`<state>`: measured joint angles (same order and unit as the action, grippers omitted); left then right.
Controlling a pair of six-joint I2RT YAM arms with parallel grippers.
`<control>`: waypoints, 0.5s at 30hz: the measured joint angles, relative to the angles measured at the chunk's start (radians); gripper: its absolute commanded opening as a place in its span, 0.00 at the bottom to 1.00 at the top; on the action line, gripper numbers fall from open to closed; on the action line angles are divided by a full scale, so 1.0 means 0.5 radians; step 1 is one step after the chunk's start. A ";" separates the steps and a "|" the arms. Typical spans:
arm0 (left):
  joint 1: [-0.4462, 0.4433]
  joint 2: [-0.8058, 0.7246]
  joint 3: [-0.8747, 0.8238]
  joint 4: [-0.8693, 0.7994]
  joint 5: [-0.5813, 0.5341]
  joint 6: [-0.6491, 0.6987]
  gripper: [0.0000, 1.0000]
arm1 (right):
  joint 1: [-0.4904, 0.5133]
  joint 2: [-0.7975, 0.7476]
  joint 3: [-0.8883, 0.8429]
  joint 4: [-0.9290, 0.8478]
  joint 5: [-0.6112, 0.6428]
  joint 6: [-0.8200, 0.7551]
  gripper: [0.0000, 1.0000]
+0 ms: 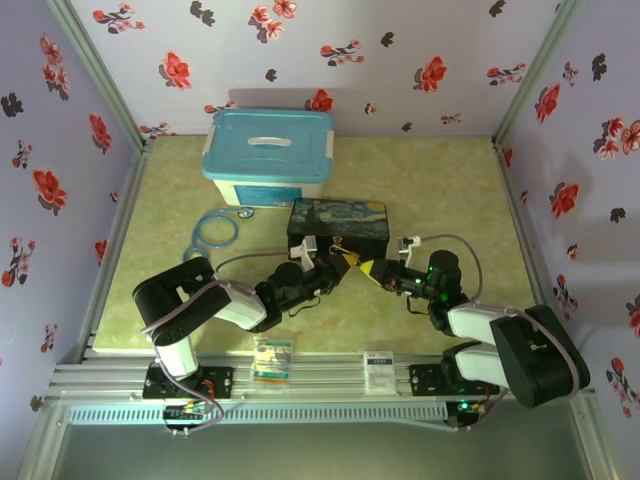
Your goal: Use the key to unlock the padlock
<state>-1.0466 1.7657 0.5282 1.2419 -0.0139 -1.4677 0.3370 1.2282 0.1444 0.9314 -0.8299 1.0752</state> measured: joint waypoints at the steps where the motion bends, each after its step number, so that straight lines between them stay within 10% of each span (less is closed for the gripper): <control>1: 0.002 0.000 0.000 0.002 -0.001 0.001 0.14 | 0.017 -0.013 0.000 -0.018 0.027 -0.010 0.00; 15: -0.001 0.027 -0.002 0.005 0.032 0.021 0.24 | 0.132 -0.037 0.001 -0.089 0.143 -0.089 0.00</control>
<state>-1.0470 1.7794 0.5274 1.2442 0.0021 -1.4570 0.4030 1.2098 0.1448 0.8871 -0.7586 1.0309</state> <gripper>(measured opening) 0.209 0.042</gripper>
